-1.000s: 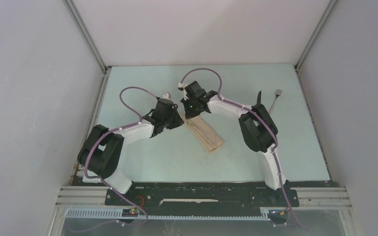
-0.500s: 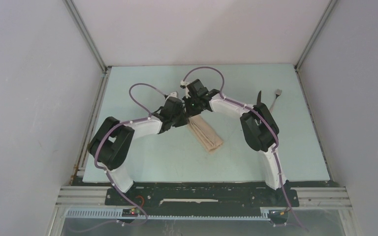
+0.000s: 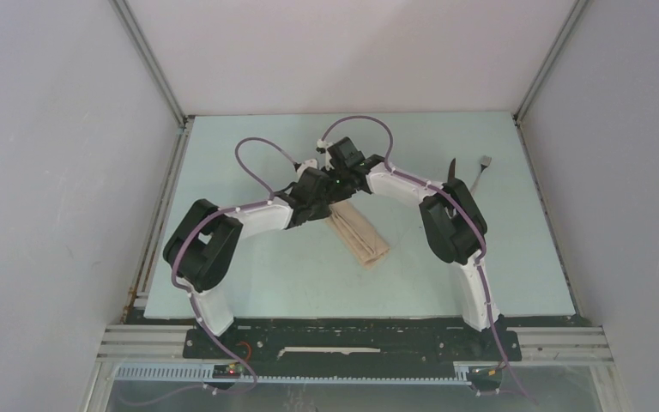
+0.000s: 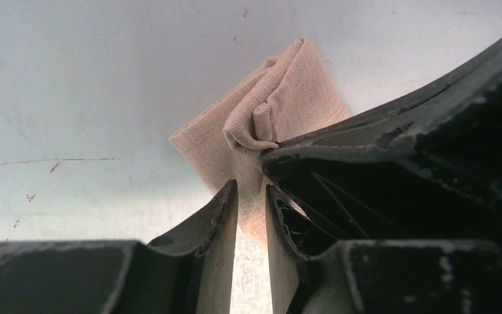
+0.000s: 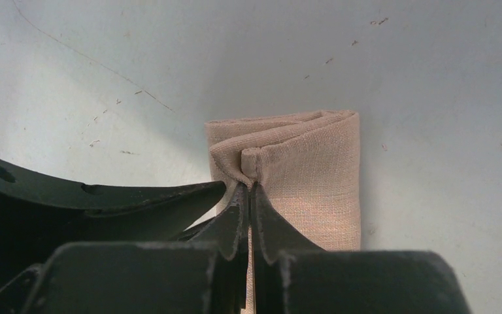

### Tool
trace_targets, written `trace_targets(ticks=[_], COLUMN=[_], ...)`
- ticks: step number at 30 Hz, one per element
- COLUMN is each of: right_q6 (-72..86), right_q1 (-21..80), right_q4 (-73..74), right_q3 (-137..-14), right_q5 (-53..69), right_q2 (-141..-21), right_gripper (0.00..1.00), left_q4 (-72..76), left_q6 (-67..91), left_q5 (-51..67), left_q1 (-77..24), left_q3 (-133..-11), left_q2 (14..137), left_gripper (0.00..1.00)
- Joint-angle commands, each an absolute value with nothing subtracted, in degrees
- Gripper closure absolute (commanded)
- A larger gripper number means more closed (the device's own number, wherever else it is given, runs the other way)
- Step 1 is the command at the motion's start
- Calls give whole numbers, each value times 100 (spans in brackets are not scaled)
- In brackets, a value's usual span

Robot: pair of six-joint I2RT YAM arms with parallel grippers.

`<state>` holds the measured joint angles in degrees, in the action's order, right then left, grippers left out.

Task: Fold the napkin into a case and place the utensils inside
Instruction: Grasp the top corner of the smaller rectangle folded napkin from the folded napkin.

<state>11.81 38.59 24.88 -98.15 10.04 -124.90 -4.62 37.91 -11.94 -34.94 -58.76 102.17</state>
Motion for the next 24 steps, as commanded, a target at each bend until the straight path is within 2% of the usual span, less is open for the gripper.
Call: trace_targets(ticks=[1, 14, 20, 24], right_q6=[1257, 1257, 1255, 1258], right_q1=[3845, 3845, 3836, 3832], right_q4=[2338, 2329, 2312, 2311], right_q3=[-9833, -9798, -9798, -9808], right_q5=[1081, 1133, 1155, 1168], right_q2=[-12064, -12083, -12070, -12083], right_gripper=[100, 100, 100, 100], left_q4=[-662, -909, -1003, -1019], left_q6=[3524, 3379, 3358, 3300], left_q5=[-1515, -1656, -1705, -1716], left_q1=[-3581, -3712, -3751, -3792], left_q3=[-6116, -6482, -6595, -6618], left_q2=[10343, 10642, 10772, 10789], left_gripper=[71, 65, 68, 64])
